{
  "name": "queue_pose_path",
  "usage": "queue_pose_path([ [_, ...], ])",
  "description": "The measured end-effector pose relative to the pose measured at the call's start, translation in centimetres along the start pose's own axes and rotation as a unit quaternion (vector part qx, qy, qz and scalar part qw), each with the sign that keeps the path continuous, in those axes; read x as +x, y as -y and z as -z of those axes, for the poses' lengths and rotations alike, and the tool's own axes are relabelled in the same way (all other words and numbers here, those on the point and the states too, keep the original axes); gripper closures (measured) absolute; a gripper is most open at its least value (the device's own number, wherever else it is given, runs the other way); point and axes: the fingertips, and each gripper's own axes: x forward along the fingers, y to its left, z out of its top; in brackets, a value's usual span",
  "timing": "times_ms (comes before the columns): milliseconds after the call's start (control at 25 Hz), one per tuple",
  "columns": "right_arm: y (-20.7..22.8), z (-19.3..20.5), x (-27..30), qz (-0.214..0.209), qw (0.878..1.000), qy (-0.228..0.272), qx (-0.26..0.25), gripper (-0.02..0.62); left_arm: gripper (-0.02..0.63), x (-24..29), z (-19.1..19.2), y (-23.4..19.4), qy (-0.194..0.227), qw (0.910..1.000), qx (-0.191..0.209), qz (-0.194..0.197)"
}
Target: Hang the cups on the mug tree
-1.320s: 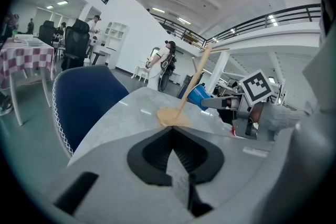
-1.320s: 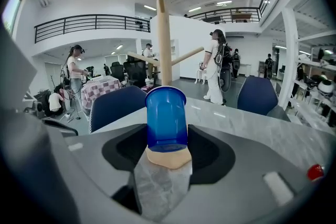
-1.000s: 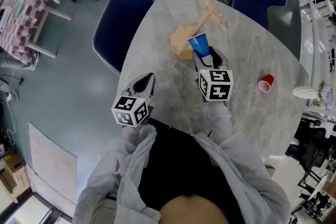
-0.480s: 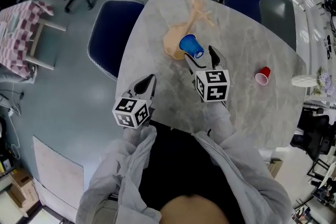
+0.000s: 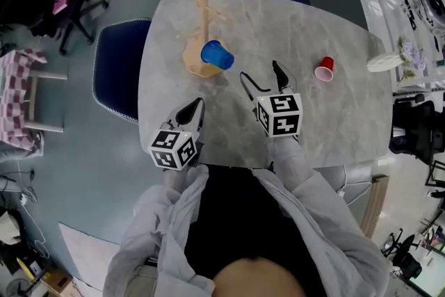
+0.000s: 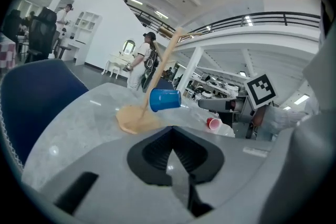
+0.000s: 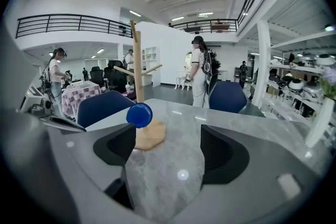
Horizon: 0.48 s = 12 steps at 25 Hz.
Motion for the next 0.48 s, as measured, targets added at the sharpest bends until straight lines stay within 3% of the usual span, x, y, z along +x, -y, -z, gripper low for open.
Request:
queue_pose_path([
  [200, 3.9, 1.9, -3.9, 0.044, 0.998, 0.002, 0.034, 0.202, 0.607, 2.3, 1.0, 3.9, -0.029, 0.9979, 0.020, 0.054],
  [480, 10.6, 4.3, -8.8, 0.073, 0.996, -0.001, 0.059, 0.202, 0.607, 5.4, 2.0, 9.4, -0.049, 0.9950, 0.036, 0.080],
])
